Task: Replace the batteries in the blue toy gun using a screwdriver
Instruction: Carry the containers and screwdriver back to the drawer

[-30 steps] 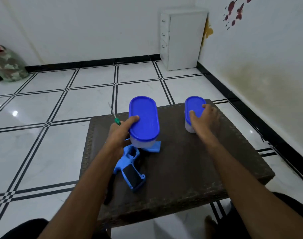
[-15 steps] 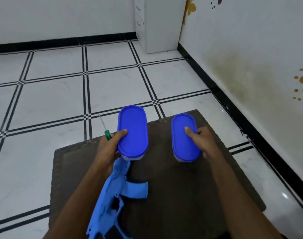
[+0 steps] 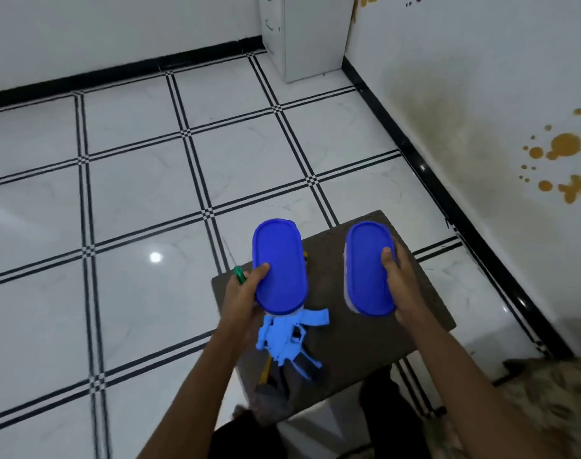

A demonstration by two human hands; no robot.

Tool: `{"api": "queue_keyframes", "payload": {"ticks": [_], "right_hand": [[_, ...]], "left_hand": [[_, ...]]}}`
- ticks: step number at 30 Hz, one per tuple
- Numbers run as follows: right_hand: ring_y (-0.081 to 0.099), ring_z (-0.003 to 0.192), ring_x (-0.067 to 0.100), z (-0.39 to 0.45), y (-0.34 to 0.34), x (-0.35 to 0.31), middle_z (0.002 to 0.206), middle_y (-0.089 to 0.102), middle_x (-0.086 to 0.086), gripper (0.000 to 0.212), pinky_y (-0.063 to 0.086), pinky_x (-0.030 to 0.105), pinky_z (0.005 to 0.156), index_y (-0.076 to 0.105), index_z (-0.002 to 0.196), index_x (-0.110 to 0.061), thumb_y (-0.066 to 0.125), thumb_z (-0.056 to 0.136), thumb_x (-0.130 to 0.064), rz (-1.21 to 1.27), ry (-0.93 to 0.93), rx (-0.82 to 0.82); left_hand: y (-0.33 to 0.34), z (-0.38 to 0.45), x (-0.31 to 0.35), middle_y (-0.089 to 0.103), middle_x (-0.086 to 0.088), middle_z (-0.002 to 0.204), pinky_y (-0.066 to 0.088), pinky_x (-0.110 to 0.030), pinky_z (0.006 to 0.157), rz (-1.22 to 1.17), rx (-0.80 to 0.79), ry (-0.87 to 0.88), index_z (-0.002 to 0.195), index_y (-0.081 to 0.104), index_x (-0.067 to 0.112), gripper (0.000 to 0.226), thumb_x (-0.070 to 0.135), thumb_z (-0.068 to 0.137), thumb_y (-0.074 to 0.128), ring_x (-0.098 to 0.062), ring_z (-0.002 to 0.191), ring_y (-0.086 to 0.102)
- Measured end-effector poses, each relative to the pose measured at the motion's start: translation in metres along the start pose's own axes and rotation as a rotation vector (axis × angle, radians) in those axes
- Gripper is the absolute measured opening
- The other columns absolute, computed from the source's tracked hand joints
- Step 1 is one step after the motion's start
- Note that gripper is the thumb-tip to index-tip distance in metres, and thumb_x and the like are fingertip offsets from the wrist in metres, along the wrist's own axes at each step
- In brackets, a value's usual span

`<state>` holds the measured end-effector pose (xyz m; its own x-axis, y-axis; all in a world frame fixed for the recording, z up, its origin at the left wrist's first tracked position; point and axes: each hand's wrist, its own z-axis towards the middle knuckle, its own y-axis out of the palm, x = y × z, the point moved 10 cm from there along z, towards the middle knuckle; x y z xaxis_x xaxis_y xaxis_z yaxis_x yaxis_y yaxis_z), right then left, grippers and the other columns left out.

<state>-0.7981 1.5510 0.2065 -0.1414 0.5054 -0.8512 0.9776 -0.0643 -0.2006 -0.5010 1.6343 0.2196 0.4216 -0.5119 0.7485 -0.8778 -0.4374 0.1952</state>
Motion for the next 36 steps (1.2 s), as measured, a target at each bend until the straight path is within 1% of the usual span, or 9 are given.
{"api": "queue_keyframes", "payload": {"ticks": [3,6,8,12,17,25,28,31,36], "right_hand": [[0.055,0.120,0.019,-0.049,0.015,-0.045,0.142,0.053,-0.007,0.046,0.052,0.039,0.093,0.043,0.147,-0.033,0.044,0.103,-0.046,0.035,-0.009,-0.012],[0.057,0.121,0.019,-0.085,0.038,-0.089,0.143,0.053,-0.006,0.049,0.052,0.044,0.098,0.043,0.147,-0.033,0.046,0.101,-0.050,0.043,-0.042,-0.056],[0.057,0.119,0.017,-0.100,0.056,-0.116,0.141,0.054,-0.008,0.047,0.053,0.039,0.093,0.044,0.146,-0.033,0.045,0.102,-0.048,0.049,-0.088,-0.090],[0.059,0.114,0.012,-0.129,0.096,-0.166,0.134,0.058,-0.010,0.041,0.052,0.028,0.081,0.049,0.143,-0.031,0.042,0.104,-0.044,0.033,-0.190,-0.145],[0.059,0.115,0.014,-0.156,0.153,-0.202,0.130,0.061,-0.009,0.036,0.053,0.037,0.093,0.055,0.136,-0.031,0.042,0.104,-0.043,0.032,-0.253,-0.143],[0.057,0.120,0.021,-0.175,0.283,-0.224,0.140,0.055,-0.006,0.048,0.055,0.037,0.089,0.045,0.146,-0.030,0.042,0.102,-0.049,0.077,-0.210,-0.035],[0.059,0.118,0.021,-0.180,0.339,-0.239,0.137,0.058,-0.004,0.046,0.056,0.044,0.093,0.048,0.143,-0.030,0.044,0.102,-0.050,0.104,-0.207,-0.041],[0.060,0.115,0.022,-0.175,0.388,-0.258,0.133,0.060,-0.004,0.043,0.057,0.047,0.092,0.051,0.140,-0.031,0.045,0.101,-0.049,0.108,-0.198,-0.066],[0.062,0.112,0.022,-0.147,0.451,-0.290,0.130,0.061,-0.005,0.042,0.059,0.043,0.085,0.050,0.140,-0.033,0.044,0.102,-0.049,0.115,-0.209,-0.088]], "left_hand": [[-0.018,-0.039,0.042,0.073,-0.013,0.090,0.057,-0.032,0.056,0.066,-0.002,0.011,0.095,0.062,0.001,0.027,0.028,0.089,0.067,-0.025,0.078,0.072],[-0.039,-0.065,0.081,0.068,-0.022,0.107,0.056,-0.034,0.059,0.090,0.007,0.027,0.114,0.056,-0.004,0.049,0.034,0.086,0.070,-0.028,0.088,0.071],[-0.054,-0.075,0.101,0.070,-0.016,0.111,0.055,-0.033,0.059,0.076,0.029,0.055,0.123,0.053,-0.004,0.058,0.035,0.085,0.071,-0.028,0.094,0.070],[-0.090,-0.093,0.136,0.072,-0.009,0.111,0.057,-0.038,0.070,0.026,0.057,0.105,0.125,0.056,0.004,0.053,0.037,0.085,0.071,-0.028,0.101,0.069],[-0.149,-0.091,0.167,0.070,-0.008,0.117,0.053,-0.050,0.092,-0.095,0.058,0.119,0.126,0.056,0.010,0.052,0.037,0.085,0.071,-0.030,0.107,0.067],[-0.261,-0.049,0.249,0.069,-0.009,0.098,0.050,-0.040,0.071,0.022,-0.046,0.192,0.097,0.061,0.011,0.031,0.038,0.085,0.071,-0.028,0.094,0.065],[-0.308,-0.035,0.280,0.068,-0.009,0.099,0.051,-0.036,0.068,0.028,-0.028,0.185,0.102,0.060,0.009,0.042,0.043,0.081,0.074,-0.026,0.093,0.065],[-0.344,-0.014,0.303,0.065,-0.011,0.103,0.052,-0.039,0.070,0.036,-0.007,0.170,0.111,0.055,0.002,0.072,0.053,0.067,0.078,-0.027,0.097,0.064],[-0.383,0.033,0.346,0.065,-0.009,0.102,0.051,-0.043,0.075,-0.012,0.000,0.160,0.103,0.055,0.013,0.048,0.045,0.075,0.077,-0.029,0.099,0.063]]}}
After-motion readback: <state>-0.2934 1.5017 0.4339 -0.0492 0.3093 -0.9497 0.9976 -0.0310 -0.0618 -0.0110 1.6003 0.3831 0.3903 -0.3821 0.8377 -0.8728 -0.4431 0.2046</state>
